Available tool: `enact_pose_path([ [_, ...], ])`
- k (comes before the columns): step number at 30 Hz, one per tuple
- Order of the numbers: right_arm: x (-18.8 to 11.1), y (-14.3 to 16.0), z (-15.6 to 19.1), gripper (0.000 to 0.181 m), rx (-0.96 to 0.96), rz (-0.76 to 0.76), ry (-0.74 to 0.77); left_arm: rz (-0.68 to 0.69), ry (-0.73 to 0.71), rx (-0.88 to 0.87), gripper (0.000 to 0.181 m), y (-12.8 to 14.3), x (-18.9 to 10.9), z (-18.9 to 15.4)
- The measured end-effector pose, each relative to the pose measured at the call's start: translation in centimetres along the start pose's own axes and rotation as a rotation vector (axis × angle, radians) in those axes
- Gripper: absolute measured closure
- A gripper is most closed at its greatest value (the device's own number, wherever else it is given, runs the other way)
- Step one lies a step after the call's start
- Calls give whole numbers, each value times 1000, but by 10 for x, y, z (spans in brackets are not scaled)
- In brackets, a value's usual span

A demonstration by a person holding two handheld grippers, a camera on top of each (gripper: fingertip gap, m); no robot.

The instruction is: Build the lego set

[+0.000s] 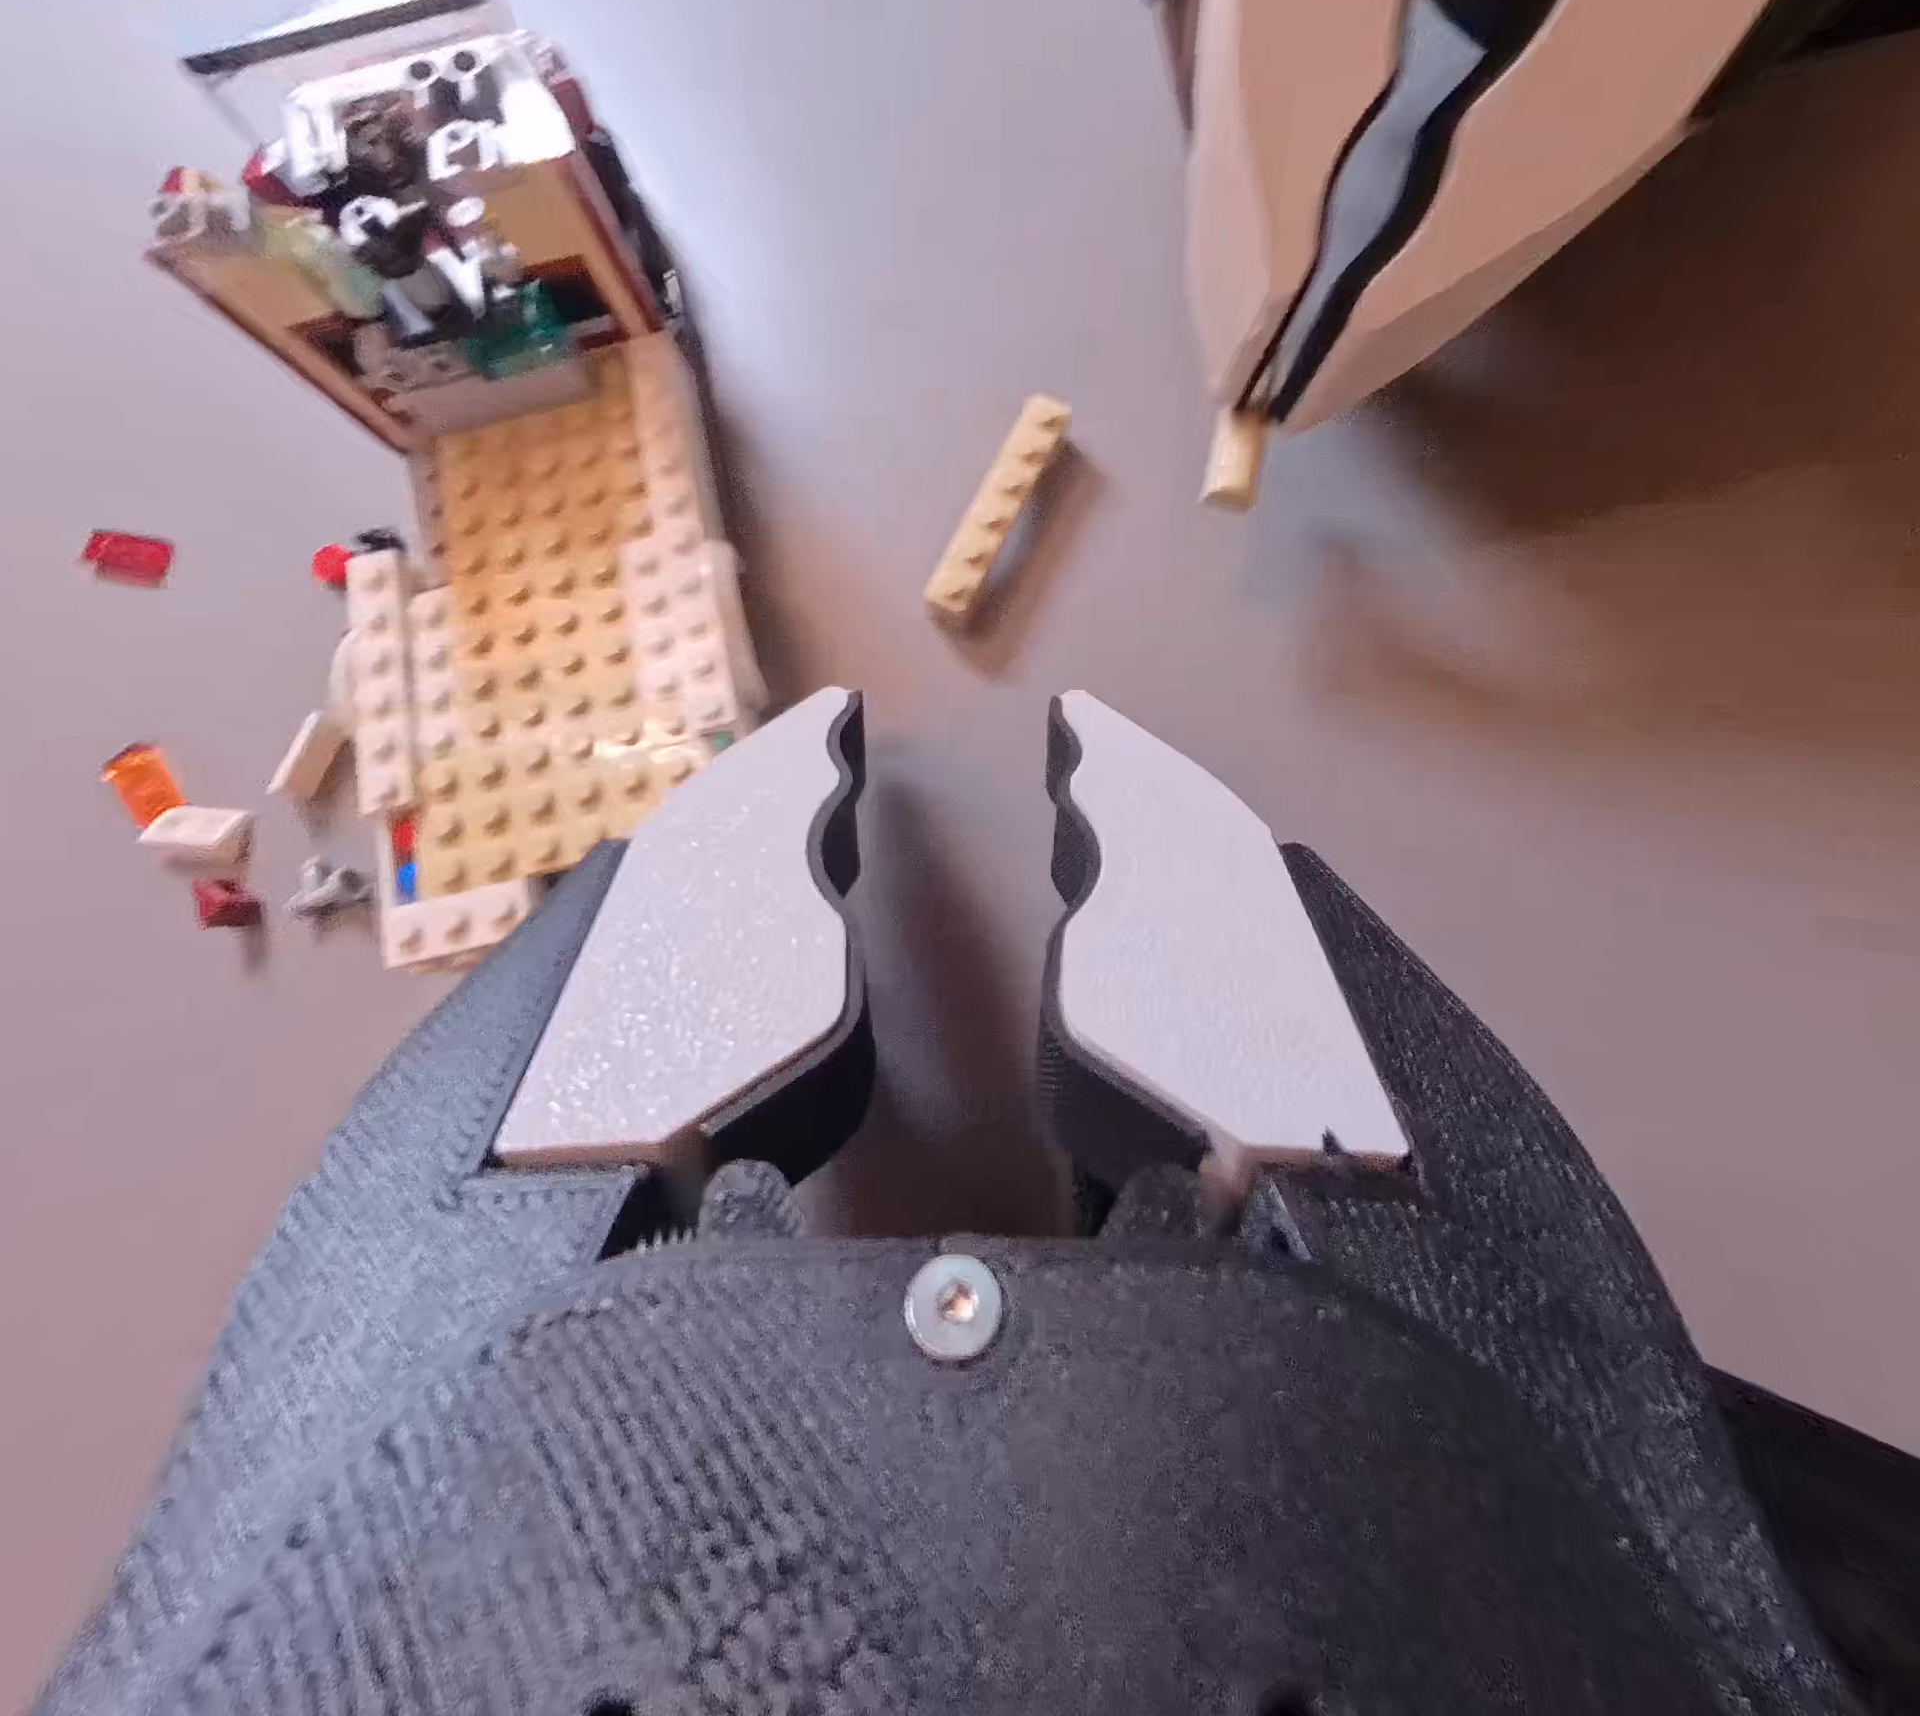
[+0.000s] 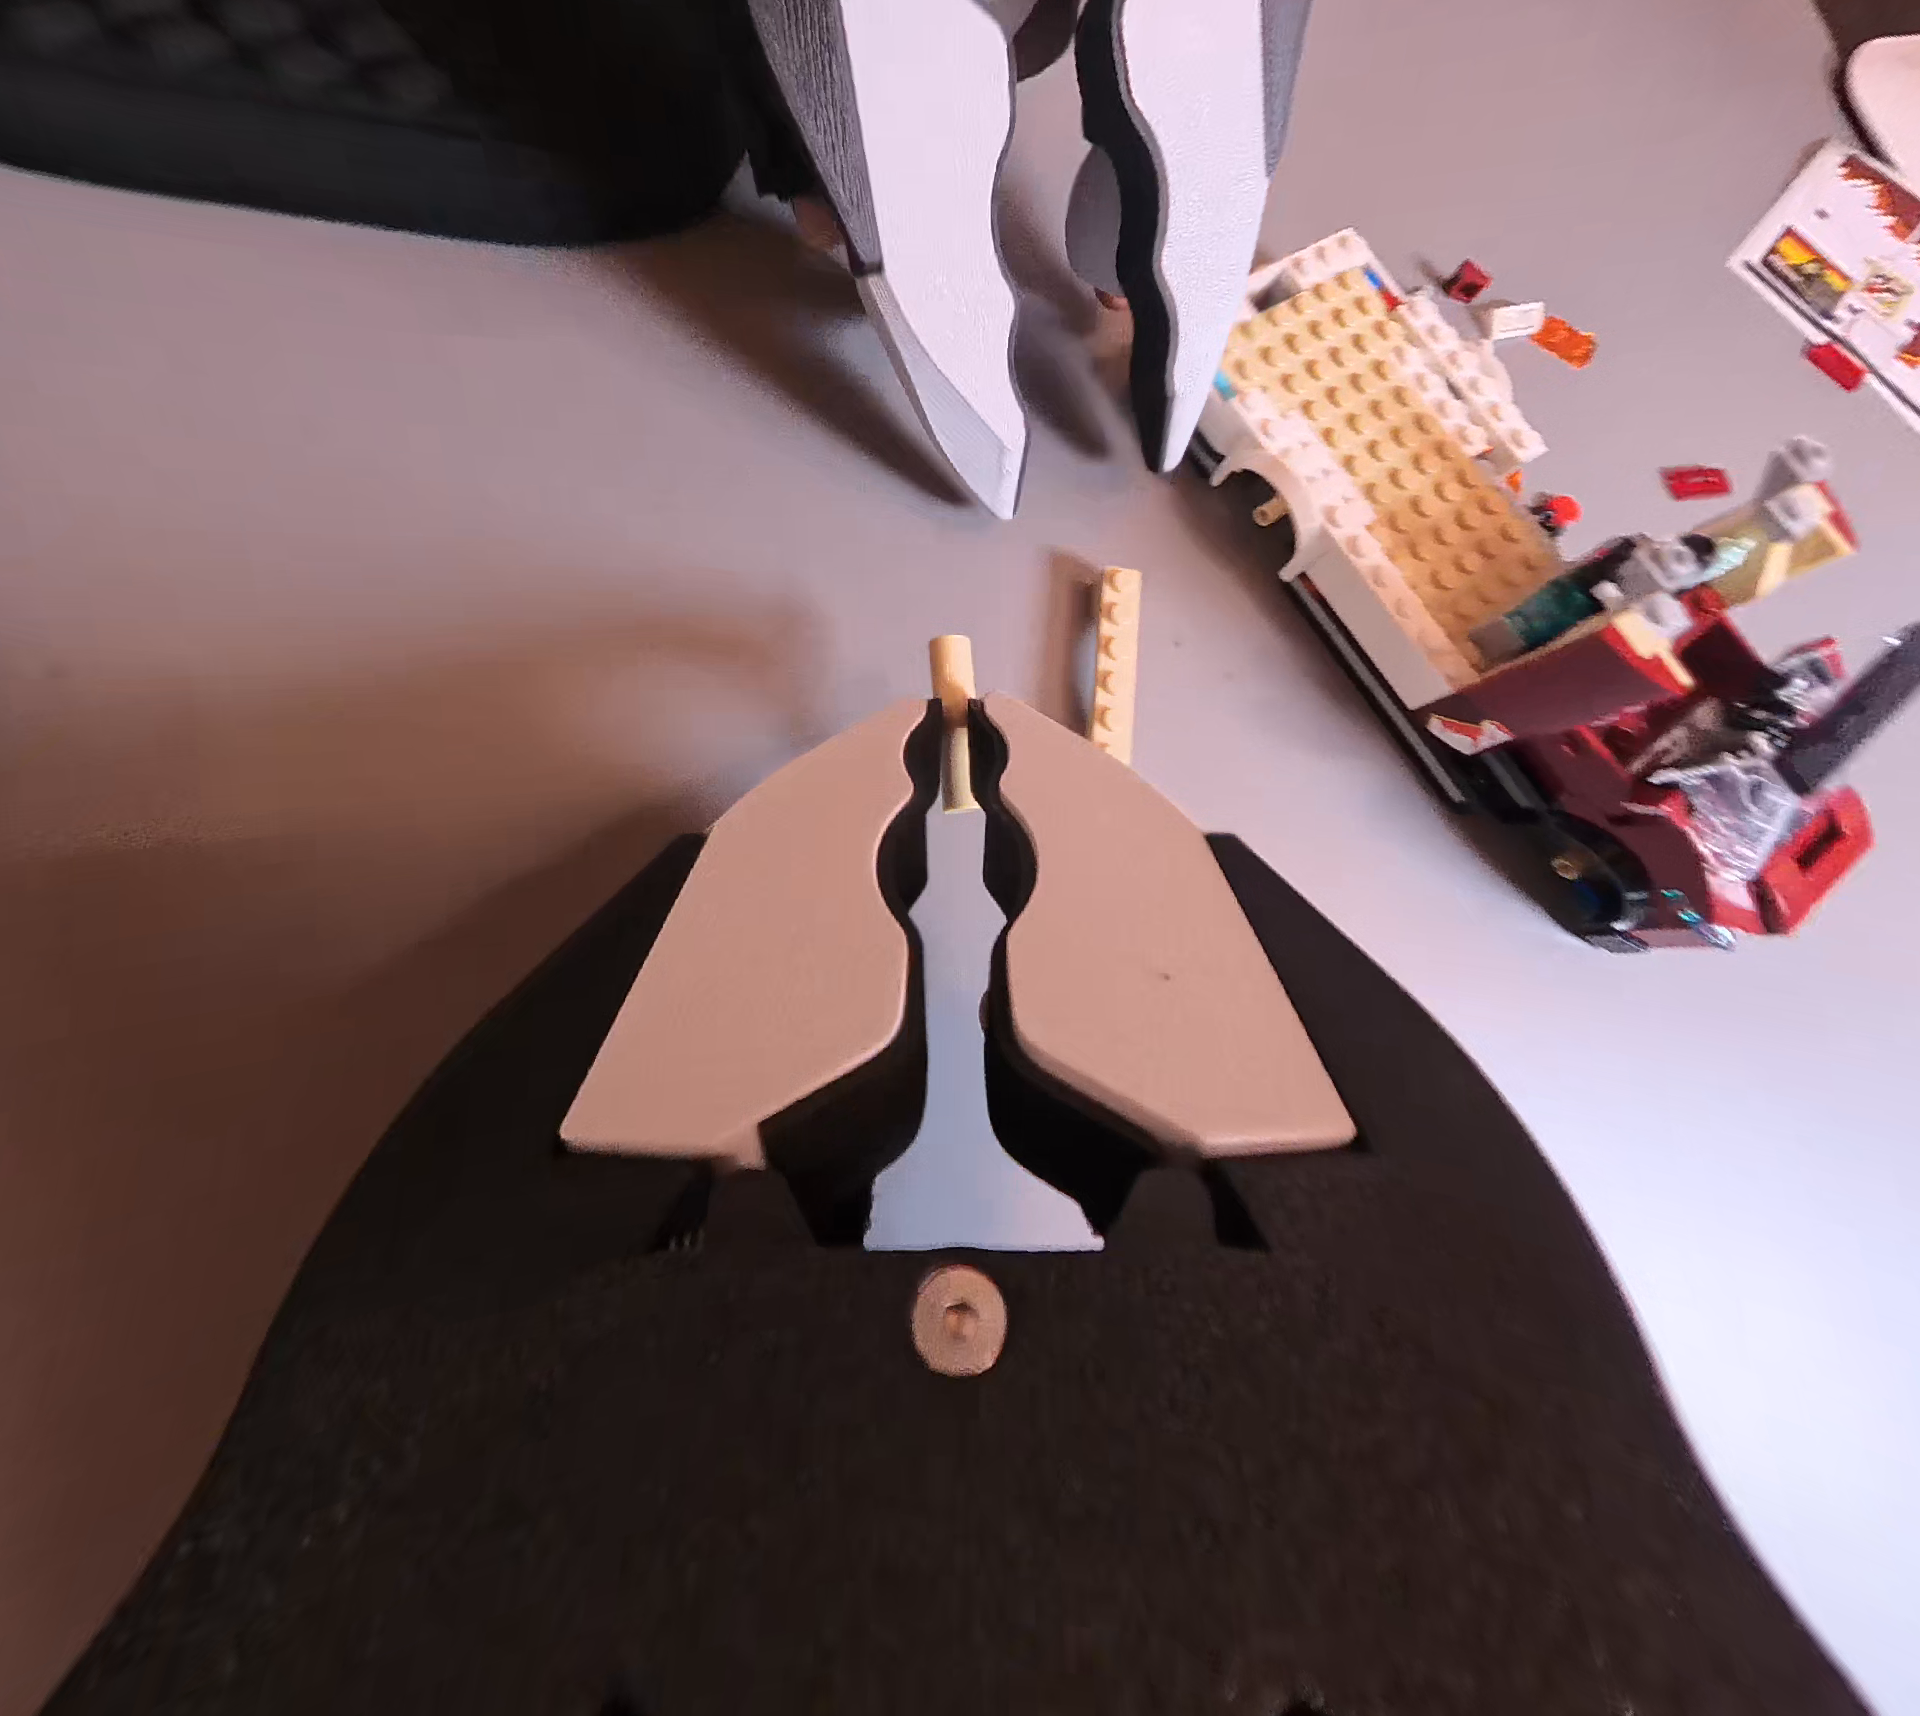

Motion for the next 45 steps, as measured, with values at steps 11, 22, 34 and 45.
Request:
enact_pose_path([
  [11,-10,3,-14,177,64,-40,28,15,68,47,153,-6,16,7],
  [22,-9,3,-15,177,70,-50,38,-8,101,26,159,-8,20,4],
  [34,-8,7,-22,176,108,-40,64,-8,93,61,173,-13,22,-6],
  [45,14,-5,-19,177,92,87,-20,15,88,10,171,-18,21,-20],
])
Point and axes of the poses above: each gripper's, where its closed fingertips meet, x out along the fingers, y out of its underside, z = x × y across the jaws, the point moved 9 cm from there along -x, back along the fingers, and after that the axes turned 12 degrees about x, right-handed, at the moved point
